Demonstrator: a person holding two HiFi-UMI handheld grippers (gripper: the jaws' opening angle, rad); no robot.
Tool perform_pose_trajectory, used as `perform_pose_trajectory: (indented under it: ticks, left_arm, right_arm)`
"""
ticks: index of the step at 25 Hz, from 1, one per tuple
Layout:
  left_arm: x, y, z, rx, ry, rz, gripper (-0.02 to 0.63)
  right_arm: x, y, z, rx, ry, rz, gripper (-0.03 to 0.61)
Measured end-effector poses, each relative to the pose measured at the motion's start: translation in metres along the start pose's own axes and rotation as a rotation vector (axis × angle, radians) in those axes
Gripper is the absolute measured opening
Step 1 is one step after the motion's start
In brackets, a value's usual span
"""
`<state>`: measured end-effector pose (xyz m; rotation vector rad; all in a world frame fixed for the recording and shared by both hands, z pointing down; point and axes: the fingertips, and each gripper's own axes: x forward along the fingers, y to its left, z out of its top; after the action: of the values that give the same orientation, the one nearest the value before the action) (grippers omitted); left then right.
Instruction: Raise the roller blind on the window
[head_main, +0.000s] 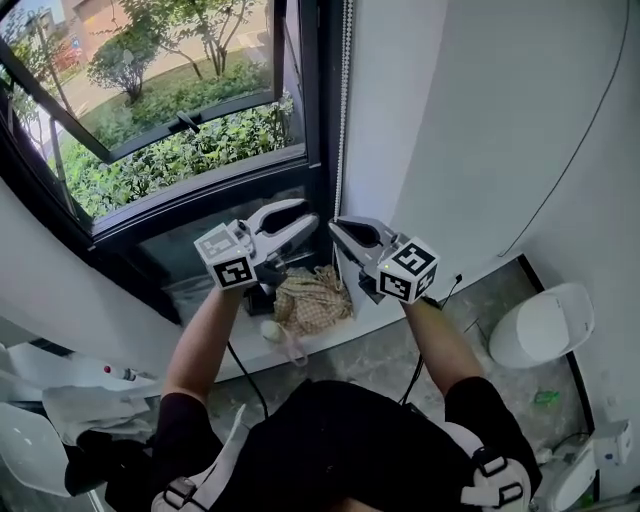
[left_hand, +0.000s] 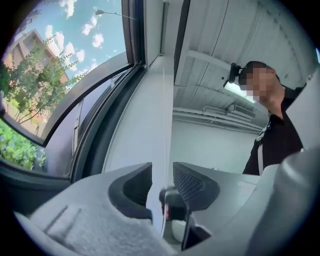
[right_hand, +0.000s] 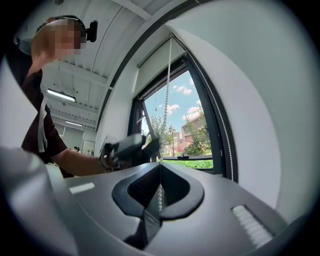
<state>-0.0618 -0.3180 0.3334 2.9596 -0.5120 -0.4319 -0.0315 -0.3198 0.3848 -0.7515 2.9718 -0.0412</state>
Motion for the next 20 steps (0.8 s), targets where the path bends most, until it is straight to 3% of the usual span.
perform_pose_trajectory:
  ticks: [3,8,15,20]
  left_arm:
    - [0.019,-0.001,0.047,0.023,-0.057,-0.045,0.138]
    - [0.045,-0.004,0.091,0.032,-0.122,-0.092,0.138]
    - [0.069,-0.012,0.109,0.033,-0.13,-0.183,0.138]
    - [0.072,-0.019,0.111,0.02,-0.141,-0.2,0.133]
  right_arm:
    - [0.004,0.003,0.0,-0.016,0.007,0.006,0.006]
    - [0.003,0.007,0.0,-0.022,0.011,0.022,0.008]
    - [0.002,0.009,0.0,-0.025,0.022,0.036,0.008]
    - [0.006,0.016,0.0,-0.025,0.022,0.054,0.008]
